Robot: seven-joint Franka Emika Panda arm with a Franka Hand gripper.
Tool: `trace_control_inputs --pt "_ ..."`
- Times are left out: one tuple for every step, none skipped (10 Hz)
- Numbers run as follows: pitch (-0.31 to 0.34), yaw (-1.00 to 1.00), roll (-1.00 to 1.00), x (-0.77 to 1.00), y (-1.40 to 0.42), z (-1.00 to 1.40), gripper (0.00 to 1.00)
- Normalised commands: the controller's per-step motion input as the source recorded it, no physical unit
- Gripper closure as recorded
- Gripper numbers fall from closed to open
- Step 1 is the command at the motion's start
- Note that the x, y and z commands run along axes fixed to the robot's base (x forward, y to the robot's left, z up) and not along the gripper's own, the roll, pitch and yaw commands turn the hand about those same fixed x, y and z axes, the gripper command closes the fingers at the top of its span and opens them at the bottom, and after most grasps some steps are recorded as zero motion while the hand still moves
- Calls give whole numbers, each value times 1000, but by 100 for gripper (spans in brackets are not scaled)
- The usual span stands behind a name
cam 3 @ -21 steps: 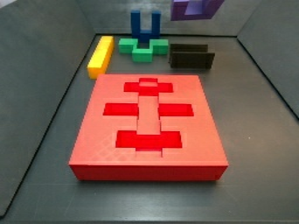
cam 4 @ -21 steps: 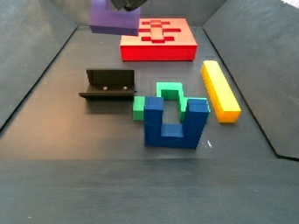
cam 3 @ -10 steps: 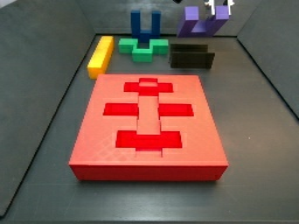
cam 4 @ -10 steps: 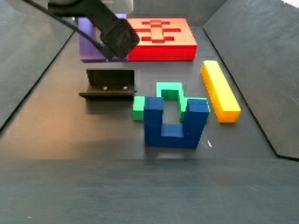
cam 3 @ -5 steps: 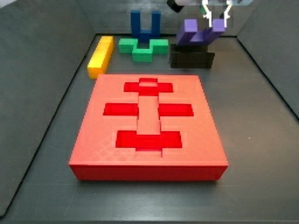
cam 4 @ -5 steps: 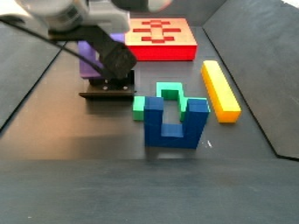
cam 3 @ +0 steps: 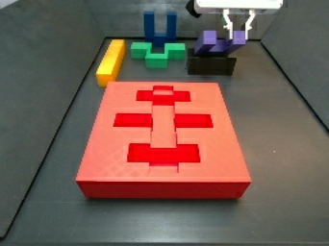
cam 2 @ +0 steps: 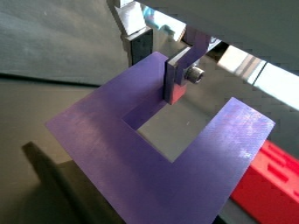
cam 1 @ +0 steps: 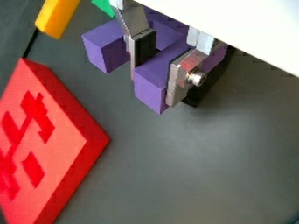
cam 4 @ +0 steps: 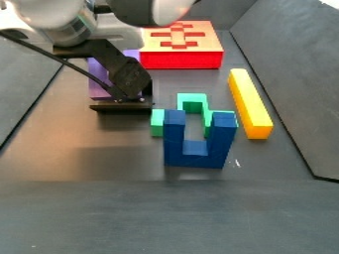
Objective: Pick up the purple object. Move up. Place the purple object on the fixture. Regrasp the purple object. Move to above the board. Insert the purple object.
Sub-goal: Place the purple object on the fixture.
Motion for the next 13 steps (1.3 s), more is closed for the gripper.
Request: trace_control_inputs --pt "0 0 -6 0 0 -3 100" --pt "-86 0 -137 0 0 -160 100" --pt "-117 0 -243 0 -26 -86 100" --pt "-211 0 -406 0 -11 -60 100" --pt "-226 0 -429 0 0 -29 100" --pt "-203 0 -429 0 0 -20 100" --pt "-260 0 -551 0 0 -54 100" --pt "-66 0 -257 0 0 0 100" --pt "-57 -3 -120 0 0 -3 100" --pt "0 -94 0 0 0 -43 100" --pt "0 -154 0 0 0 -29 100" --pt "0 -217 0 0 0 0 100" --pt "0 -226 -129 0 0 0 100"
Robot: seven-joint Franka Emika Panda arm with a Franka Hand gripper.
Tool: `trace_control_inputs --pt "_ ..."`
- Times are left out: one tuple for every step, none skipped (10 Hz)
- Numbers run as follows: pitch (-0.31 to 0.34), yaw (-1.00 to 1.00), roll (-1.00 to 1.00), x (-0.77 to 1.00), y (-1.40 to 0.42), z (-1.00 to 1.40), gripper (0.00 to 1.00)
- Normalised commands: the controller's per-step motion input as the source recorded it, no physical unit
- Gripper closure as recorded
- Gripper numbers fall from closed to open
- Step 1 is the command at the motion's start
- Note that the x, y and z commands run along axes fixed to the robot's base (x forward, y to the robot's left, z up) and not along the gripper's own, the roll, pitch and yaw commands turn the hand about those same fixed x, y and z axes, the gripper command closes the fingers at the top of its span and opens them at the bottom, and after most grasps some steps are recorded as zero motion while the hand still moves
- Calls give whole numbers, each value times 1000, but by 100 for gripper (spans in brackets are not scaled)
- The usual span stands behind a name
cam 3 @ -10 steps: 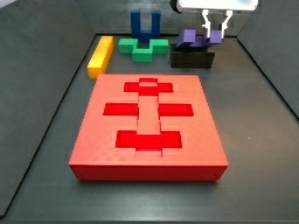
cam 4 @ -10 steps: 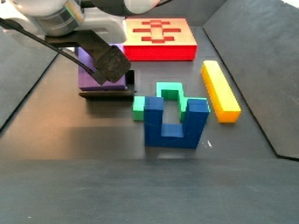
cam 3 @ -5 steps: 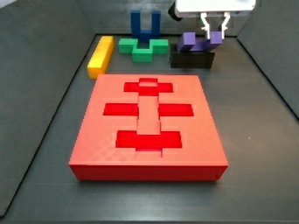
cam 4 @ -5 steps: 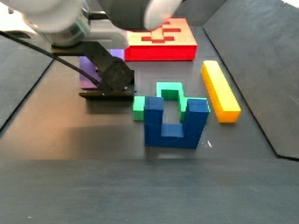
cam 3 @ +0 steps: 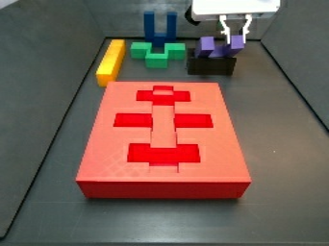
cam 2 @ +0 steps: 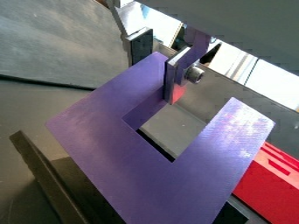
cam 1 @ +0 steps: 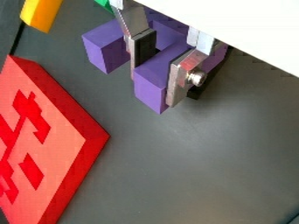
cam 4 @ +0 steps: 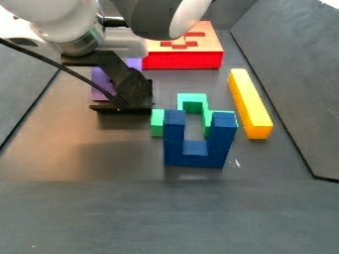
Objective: Pick up the purple object. Move up. Place the purple object on the fixture. Regrasp the purple object. Move to above the board. Insert the purple object.
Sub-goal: Place the purple object on the fixture, then regrasp the purple object.
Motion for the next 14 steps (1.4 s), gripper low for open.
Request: trace_control_inputs --pt "0 -220 -83 0 0 0 100" --pt "0 -211 -31 0 0 0 100" --pt "0 -180 0 0 0 -83 100" --pt "0 -123 0 0 31 -77 100" --pt "23 -77 49 23 106 -40 100" --pt "40 -34 117 0 117 -69 100" --pt "31 -23 80 0 146 -63 100" --pt "0 0 23 0 0 -11 100" --pt "0 0 0 0 0 0 100" --pt "0 0 0 0 0 0 0" --pt "0 0 -63 0 40 0 0" --pt "0 -9 -463 86 231 277 0" --pt "123 0 -666 240 349 683 0" --pt "120 -3 -640 211 331 706 0"
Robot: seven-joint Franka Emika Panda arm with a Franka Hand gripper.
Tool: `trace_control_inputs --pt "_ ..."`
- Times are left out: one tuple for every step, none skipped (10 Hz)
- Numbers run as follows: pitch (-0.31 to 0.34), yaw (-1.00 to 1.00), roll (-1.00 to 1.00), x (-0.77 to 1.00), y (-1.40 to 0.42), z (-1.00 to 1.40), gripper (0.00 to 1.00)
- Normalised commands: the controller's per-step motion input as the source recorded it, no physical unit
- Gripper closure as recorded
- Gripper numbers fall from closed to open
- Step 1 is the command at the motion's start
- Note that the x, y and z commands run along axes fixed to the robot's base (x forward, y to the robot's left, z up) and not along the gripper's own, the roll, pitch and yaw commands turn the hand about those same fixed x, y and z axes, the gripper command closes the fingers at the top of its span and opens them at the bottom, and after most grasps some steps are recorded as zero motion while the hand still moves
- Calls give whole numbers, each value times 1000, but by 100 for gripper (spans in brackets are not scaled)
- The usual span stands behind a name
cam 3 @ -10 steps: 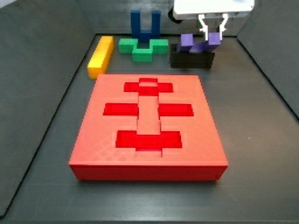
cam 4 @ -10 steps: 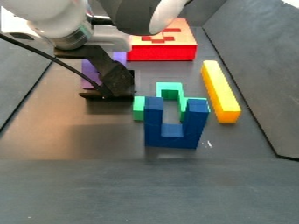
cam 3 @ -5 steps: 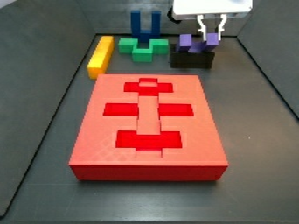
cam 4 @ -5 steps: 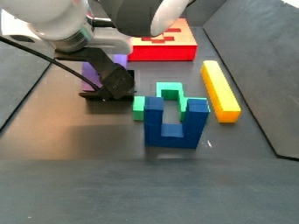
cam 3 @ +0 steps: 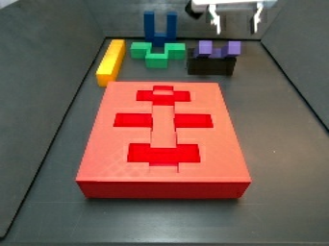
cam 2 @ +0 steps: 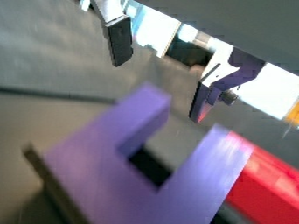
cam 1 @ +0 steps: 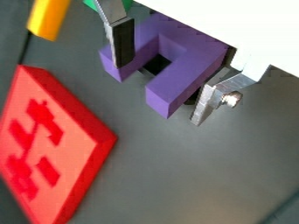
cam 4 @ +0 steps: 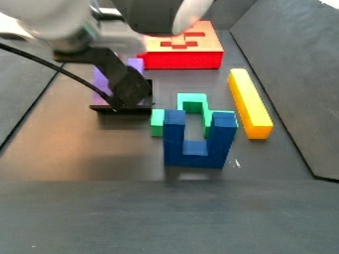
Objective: Pick up the purple object. Move up. Place the purple object on the fixture. Regrasp the purple object. Move to above the board. Insert the purple object.
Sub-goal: Regrasp the purple object.
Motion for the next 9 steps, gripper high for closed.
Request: trace_control_inputs --pt "140 -57 -400 177 251 629 0" --pt "166 -74 -489 169 337 740 0" --pt "180 -46 -374 186 294 786 0" --pt "240 0 140 203 91 706 0" --pt "309 3 743 209 0 509 0" --pt "360 46 1000 149 0 300 0" --pt "357 60 1000 134 0 134 0" --pt "360 74 1000 126 0 66 0" --pt "374 94 1000 134 0 77 0"
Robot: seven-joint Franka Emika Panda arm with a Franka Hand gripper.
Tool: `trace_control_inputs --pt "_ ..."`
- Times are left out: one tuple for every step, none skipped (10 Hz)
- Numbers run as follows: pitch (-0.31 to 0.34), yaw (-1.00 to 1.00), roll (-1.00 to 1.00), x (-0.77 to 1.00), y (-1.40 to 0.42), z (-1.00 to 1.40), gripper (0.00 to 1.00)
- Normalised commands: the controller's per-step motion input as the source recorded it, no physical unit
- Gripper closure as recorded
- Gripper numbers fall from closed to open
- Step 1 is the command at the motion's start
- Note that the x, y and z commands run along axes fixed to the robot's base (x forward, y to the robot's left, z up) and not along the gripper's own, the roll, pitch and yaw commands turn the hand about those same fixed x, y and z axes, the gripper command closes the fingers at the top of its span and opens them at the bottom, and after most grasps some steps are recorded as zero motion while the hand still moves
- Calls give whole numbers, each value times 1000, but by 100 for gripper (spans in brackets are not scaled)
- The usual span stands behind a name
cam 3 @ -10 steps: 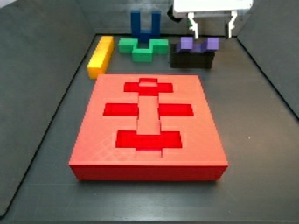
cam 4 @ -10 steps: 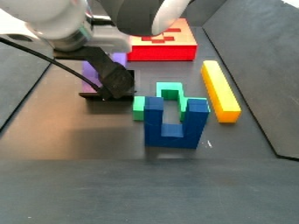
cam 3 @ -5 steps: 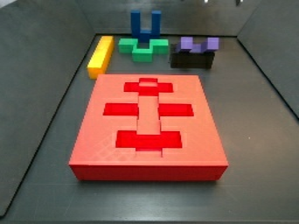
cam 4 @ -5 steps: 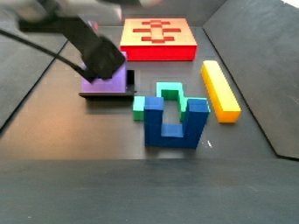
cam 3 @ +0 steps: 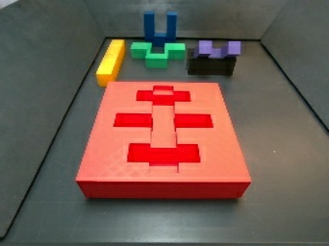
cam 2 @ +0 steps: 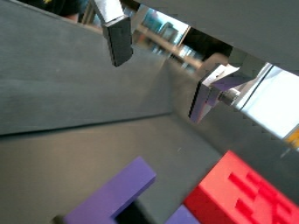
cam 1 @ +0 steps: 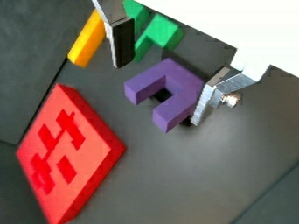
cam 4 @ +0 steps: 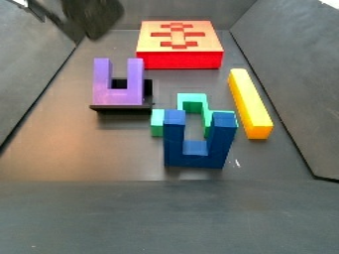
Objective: Pick up the purple object. Move up. Place the purple object on the fixture. Regrasp the purple object. Move to above the board. Insert the purple object.
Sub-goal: Regrasp the purple object.
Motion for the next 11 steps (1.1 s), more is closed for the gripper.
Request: trace_control_inputs --pt "363 109 1000 100 0 77 0" --pt "354 109 1000 106 0 46 0" --pt "349 103 1000 114 0 51 0" --pt "351 89 1000 131 0 31 0" --pt "343 69 1000 140 0 14 0" --pt "354 66 1000 151 0 14 0" --pt "351 49 1000 163 0 14 0" --pt "340 0 1000 149 -31 0 0" --pt "371 -80 1000 194 -91 0 0" --pt "377 -331 946 160 -69 0 0" --pt "360 -429 860 69 -20 0 0"
